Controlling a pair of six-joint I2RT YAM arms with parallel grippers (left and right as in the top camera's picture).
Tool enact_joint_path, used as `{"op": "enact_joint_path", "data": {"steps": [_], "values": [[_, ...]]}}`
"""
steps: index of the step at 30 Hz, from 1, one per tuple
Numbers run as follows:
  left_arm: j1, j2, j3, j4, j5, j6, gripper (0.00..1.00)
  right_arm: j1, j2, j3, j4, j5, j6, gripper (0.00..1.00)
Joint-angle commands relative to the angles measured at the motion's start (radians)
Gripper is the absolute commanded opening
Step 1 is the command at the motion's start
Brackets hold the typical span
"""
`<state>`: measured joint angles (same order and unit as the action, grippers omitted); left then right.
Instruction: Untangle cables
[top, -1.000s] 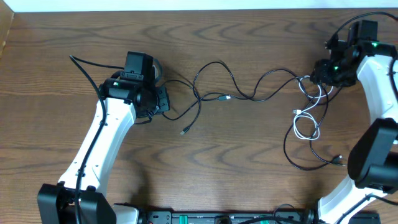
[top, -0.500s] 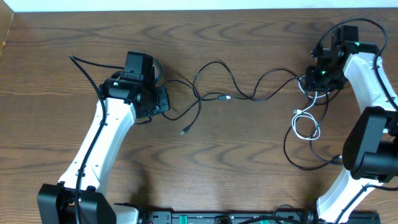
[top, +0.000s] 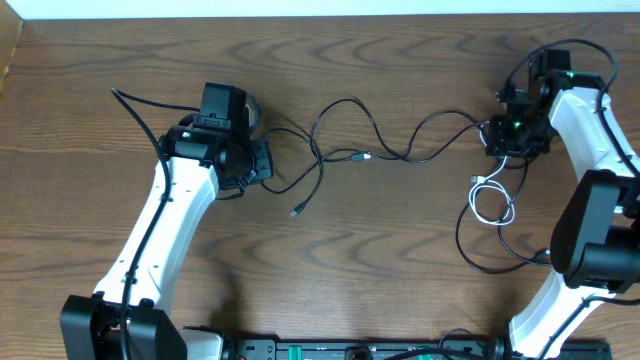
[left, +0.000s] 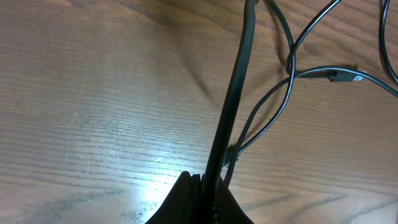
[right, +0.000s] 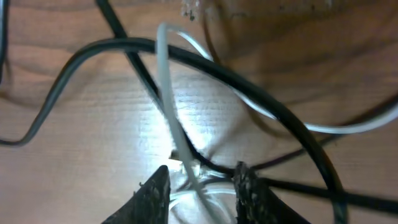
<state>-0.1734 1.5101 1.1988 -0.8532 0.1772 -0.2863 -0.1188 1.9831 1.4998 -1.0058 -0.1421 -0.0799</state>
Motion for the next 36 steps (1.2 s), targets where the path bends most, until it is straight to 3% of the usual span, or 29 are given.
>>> {"op": "enact_joint_path", "data": {"steps": [1, 7, 14, 20, 26, 28, 36], "values": [[-0.001, -0.001, -0.003, -0.006, -0.010, 0.016, 0.08, 0.003, 0.001, -0.048, 0.039, -0.006, 0.001, 0.25], [-0.001, -0.001, -0.003, -0.007, -0.010, 0.016, 0.08, 0.003, -0.010, -0.040, 0.071, -0.008, 0.006, 0.02], [-0.001, -0.001, -0.003, -0.006, -0.010, 0.016, 0.08, 0.003, -0.151, 0.118, -0.001, -0.256, -0.049, 0.01], [-0.001, -0.001, -0.003, -0.006, -0.010, 0.016, 0.08, 0.003, -0.319, 0.294, 0.058, -0.235, -0.048, 0.01], [-0.001, -0.001, -0.003, -0.006, -0.010, 0.016, 0.08, 0.002, -0.473, 0.339, 0.264, 0.033, -0.048, 0.01], [-0.001, -0.001, -0.003, -0.006, -0.010, 0.016, 0.08, -0.001, -0.513, 0.339, 0.336, 0.204, -0.031, 0.01], [-0.001, -0.001, -0.003, -0.006, -0.010, 0.016, 0.08, -0.053, -0.520, 0.338, 0.385, 0.692, 0.026, 0.01]]}}
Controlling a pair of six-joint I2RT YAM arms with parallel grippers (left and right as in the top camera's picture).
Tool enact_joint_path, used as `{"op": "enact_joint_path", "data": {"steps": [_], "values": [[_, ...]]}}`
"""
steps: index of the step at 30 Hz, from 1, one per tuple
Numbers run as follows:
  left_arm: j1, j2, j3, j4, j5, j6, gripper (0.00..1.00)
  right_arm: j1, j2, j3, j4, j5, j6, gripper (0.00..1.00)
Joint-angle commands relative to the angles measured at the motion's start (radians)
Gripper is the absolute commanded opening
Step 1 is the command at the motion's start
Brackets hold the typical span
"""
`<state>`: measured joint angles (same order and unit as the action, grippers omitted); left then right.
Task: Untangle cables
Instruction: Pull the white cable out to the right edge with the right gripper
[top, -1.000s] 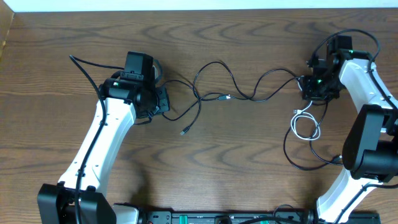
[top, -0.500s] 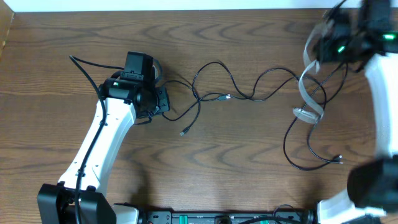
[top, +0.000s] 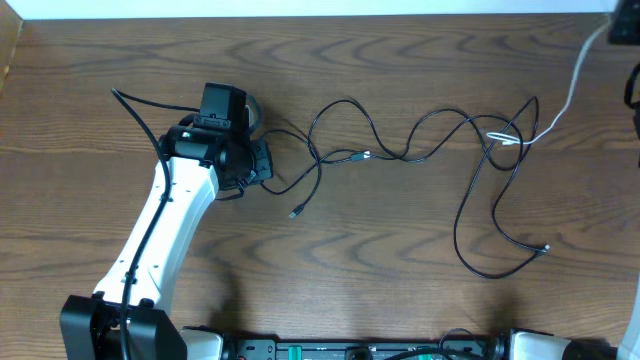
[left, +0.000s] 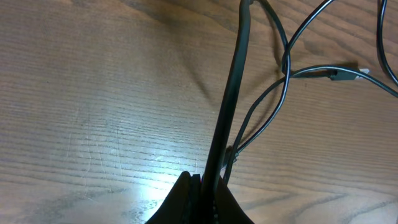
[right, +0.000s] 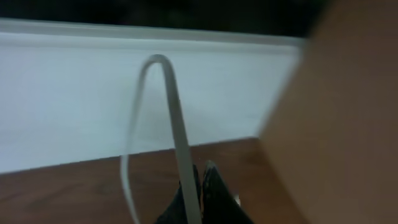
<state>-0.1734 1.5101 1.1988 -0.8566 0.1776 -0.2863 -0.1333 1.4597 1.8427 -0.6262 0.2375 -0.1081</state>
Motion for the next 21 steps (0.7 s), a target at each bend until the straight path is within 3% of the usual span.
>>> {"op": "enact_joint_path", "data": {"steps": [1, 5, 14, 21], "values": [[-0.001, -0.001, -0.003, -0.003, -0.010, 0.016, 0.08, -0.055, 0.005, -0.005, 0.001, 0.358, 0.064, 0.01], [-0.001, -0.001, -0.003, -0.003, -0.011, 0.016, 0.08, -0.122, 0.017, -0.005, -0.066, 0.469, 0.147, 0.01], [-0.001, -0.001, -0.003, -0.003, -0.010, 0.016, 0.08, -0.283, 0.142, -0.006, -0.420, 0.446, 0.469, 0.01], [-0.001, -0.001, -0.003, -0.003, -0.010, 0.016, 0.08, -0.335, 0.296, -0.006, -0.468, 0.357, 0.474, 0.01]]}}
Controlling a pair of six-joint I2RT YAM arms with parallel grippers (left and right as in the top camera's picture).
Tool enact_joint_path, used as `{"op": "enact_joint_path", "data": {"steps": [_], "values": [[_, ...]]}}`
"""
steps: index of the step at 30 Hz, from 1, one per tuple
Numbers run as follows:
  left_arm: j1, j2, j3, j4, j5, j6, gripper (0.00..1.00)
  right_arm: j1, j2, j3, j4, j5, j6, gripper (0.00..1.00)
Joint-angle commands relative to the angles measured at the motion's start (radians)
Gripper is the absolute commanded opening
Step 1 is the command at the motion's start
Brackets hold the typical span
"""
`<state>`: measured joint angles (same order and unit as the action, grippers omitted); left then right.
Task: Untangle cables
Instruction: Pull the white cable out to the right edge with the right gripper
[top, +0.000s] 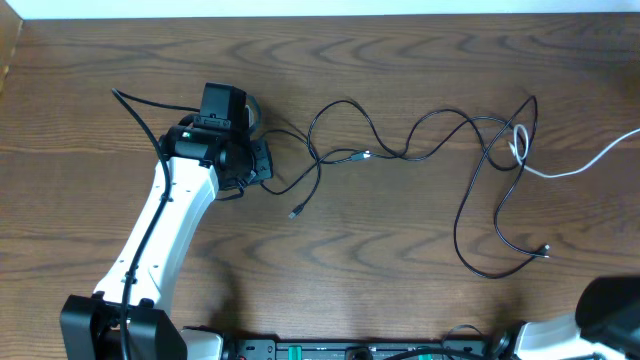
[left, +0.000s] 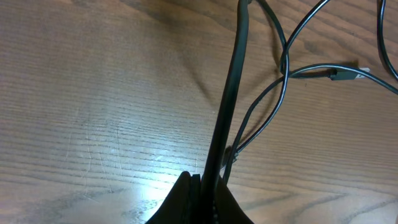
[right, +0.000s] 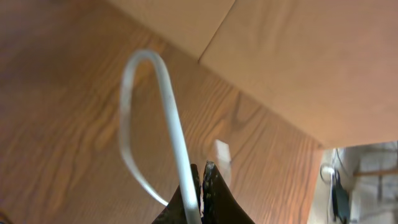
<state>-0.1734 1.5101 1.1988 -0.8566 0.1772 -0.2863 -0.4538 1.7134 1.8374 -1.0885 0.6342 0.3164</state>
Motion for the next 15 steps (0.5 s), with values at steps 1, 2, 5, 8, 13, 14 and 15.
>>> {"op": "enact_joint_path", "data": {"steps": [1, 2, 5, 8, 13, 14, 15], "values": [[-0.001, -0.001, -0.003, -0.003, -0.010, 0.016, 0.08, -0.017, 0.060, -0.001, -0.005, -0.056, 0.049, 0.01], [-0.001, -0.001, -0.003, -0.003, -0.010, 0.016, 0.08, -0.018, 0.078, -0.001, -0.007, -0.072, 0.049, 0.02], [-0.001, -0.001, -0.003, -0.007, -0.010, 0.016, 0.08, -0.018, 0.120, -0.001, -0.014, -0.085, 0.050, 0.02], [-0.001, -0.001, -0.003, -0.014, -0.010, 0.016, 0.08, -0.018, 0.134, -0.001, -0.018, -0.087, 0.050, 0.05], [-0.001, -0.001, -0.003, -0.014, -0.010, 0.016, 0.08, -0.019, 0.133, -0.001, -0.014, -0.088, 0.050, 0.06], [-0.001, -0.001, -0.003, -0.014, -0.010, 0.016, 0.08, -0.019, 0.132, -0.001, -0.016, -0.088, 0.049, 0.06], [-0.001, -0.001, -0.003, -0.014, -0.010, 0.016, 0.08, -0.019, 0.133, -0.001, -0.016, -0.088, 0.049, 0.06]]}}
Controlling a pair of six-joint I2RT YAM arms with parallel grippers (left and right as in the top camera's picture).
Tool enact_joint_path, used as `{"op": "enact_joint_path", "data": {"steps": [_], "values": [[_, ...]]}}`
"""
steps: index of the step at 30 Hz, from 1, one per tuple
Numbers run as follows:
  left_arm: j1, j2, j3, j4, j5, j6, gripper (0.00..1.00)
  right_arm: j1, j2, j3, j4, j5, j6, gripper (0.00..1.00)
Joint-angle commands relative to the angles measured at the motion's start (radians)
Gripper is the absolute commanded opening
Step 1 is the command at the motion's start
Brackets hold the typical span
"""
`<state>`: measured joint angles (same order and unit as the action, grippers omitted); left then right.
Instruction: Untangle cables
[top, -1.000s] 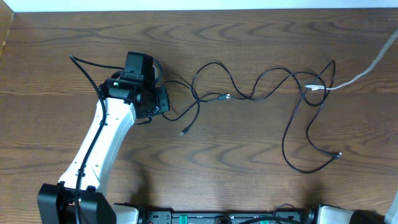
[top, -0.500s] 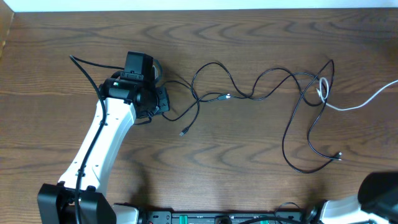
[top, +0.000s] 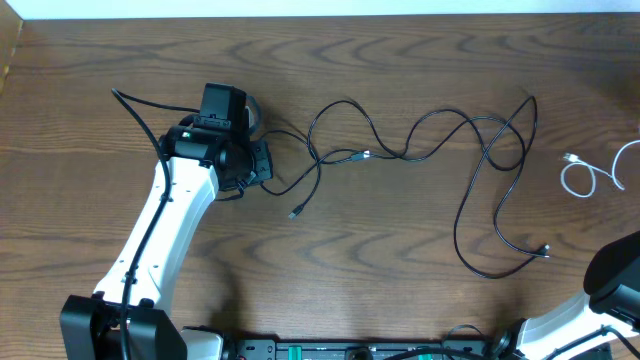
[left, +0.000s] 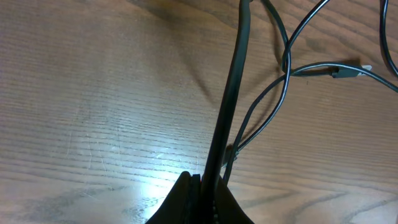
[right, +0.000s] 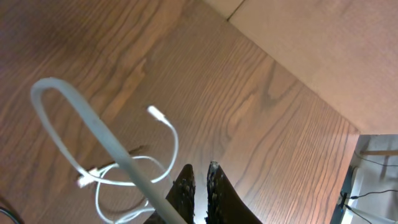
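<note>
A long thin black cable (top: 440, 122) snakes over the middle of the wooden table (top: 380, 290); it runs from my left gripper (top: 256, 160) to a plug at the right (top: 545, 250). In the left wrist view, the left gripper (left: 203, 185) is shut on a thick black stretch of that cable (left: 233, 93). A white cable (top: 585, 176) lies in loose loops at the far right, apart from the black one. In the right wrist view, the right gripper (right: 199, 177) stands slightly open above the table, and the white cable (right: 93, 127) passes beside its left finger, not between the fingers.
A second black plug (top: 296, 212) lies below the left gripper, and a small connector (top: 362, 156) sits mid-table. The right arm's lower part (top: 615, 285) shows at the bottom right corner. The table's right edge (right: 292, 81) is close to the white cable.
The white cable was still stretched from the black cable's right loop toward the right edge; now it lies free in loops at the far right. The right gripper has let go of it.
The right gripper was down at the tangle on the right, open around the white cable. Then it was shut on the white cable, held far off to the right. Now the white cable lies apart, released. The left gripper stayed shut on the black cable throughout.
</note>
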<state>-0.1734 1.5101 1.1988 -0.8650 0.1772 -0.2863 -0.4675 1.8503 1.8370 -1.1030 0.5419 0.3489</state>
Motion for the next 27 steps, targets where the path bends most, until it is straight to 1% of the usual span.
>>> {"op": "enact_joint_path", "data": {"steps": [1, 9, 11, 14, 16, 17, 19, 20, 22, 25, 27], "values": [[-0.001, -0.001, -0.003, -0.006, -0.010, 0.016, 0.08, -0.005, -0.004, -0.001, -0.002, 0.004, 0.017, 0.06], [-0.001, -0.001, -0.003, -0.006, -0.010, 0.016, 0.08, -0.014, -0.005, -0.001, 0.028, 0.005, -0.010, 0.06], [-0.001, -0.001, -0.003, -0.005, -0.010, 0.016, 0.08, -0.021, -0.005, -0.001, 0.040, -0.009, -0.010, 0.08], [-0.001, -0.001, -0.003, -0.005, -0.010, 0.016, 0.08, -0.024, -0.005, -0.001, 0.041, -0.093, -0.027, 0.09], [-0.001, -0.001, -0.003, -0.005, -0.010, 0.016, 0.08, -0.023, -0.004, -0.001, 0.052, -0.212, -0.082, 0.11], [-0.001, -0.001, -0.003, -0.005, -0.010, 0.016, 0.08, -0.022, -0.004, -0.001, 0.056, -0.304, -0.124, 0.12], [-0.001, -0.001, -0.003, -0.005, -0.010, 0.016, 0.08, -0.020, -0.004, -0.001, 0.058, -0.506, -0.196, 0.19], [-0.001, -0.001, -0.003, -0.005, -0.010, 0.016, 0.08, -0.013, -0.004, -0.001, 0.055, -0.719, -0.278, 0.26], [-0.001, -0.001, -0.003, -0.003, -0.010, 0.016, 0.08, 0.004, -0.004, -0.001, 0.037, -0.906, -0.369, 0.34], [-0.001, -0.001, -0.003, 0.002, -0.010, 0.016, 0.08, 0.047, -0.004, -0.001, -0.013, -1.033, -0.455, 0.45], [-0.001, -0.001, -0.003, 0.006, -0.010, 0.016, 0.08, 0.091, -0.004, -0.001, -0.056, -1.046, -0.510, 0.52]]}}
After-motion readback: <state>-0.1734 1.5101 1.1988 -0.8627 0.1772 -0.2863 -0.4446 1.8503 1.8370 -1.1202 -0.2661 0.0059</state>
